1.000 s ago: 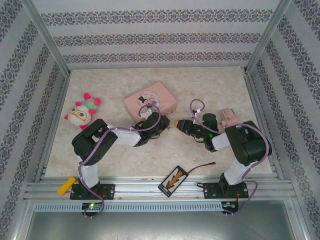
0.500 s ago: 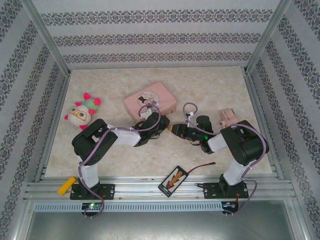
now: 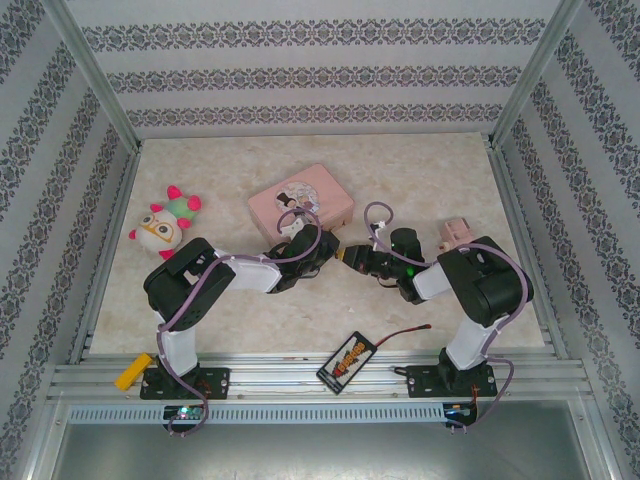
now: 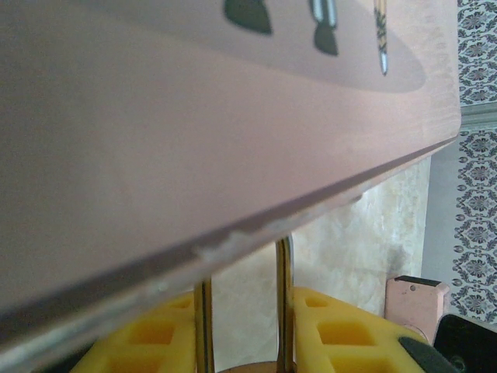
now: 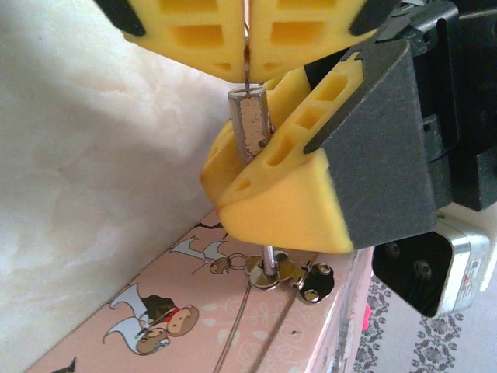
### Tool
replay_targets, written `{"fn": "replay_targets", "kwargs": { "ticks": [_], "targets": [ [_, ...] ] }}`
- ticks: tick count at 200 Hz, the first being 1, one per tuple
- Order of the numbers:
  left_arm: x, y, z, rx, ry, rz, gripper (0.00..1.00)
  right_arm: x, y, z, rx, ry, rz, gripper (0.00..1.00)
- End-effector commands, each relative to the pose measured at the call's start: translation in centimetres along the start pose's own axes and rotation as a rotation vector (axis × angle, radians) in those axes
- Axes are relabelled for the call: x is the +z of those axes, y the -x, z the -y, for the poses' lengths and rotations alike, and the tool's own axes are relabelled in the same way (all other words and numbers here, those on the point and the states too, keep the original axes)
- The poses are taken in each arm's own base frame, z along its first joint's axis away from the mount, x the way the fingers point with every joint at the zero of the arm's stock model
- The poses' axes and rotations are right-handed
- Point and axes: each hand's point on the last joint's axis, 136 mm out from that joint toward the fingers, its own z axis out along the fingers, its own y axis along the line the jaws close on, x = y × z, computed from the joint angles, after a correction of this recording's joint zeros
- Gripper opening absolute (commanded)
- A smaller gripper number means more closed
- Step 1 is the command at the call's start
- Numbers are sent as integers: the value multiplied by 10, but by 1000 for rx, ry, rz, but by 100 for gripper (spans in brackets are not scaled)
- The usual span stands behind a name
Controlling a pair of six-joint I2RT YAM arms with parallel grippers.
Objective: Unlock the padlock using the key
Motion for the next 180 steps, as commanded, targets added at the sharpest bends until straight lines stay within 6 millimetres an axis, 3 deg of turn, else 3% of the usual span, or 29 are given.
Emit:
{"fn": "replay_targets", "kwargs": {
  "ticks": [1,51,86,102,132,180],
  "targets": [
    [2,-34,-5,-73,-10,-130,0,8,8,-12,-34,37,12,4],
    [4,-38,1,-62,-30,-146,0,13,19,-25,-26,75,32,0],
    [0,-31,12,-38,-82,-117,32,12,17,-21,2,64,33,0],
    [-2,-26,16,-27,-107,-94,40,12,16,-21,20,65,34,0],
    [-11,-16,23,-3,-158,-36,42,12,19,-23,30,70,43,0],
    [-21,-2,12,-30,-194,52,39,13,20,-22,53,70,41,0]
  ]
}}
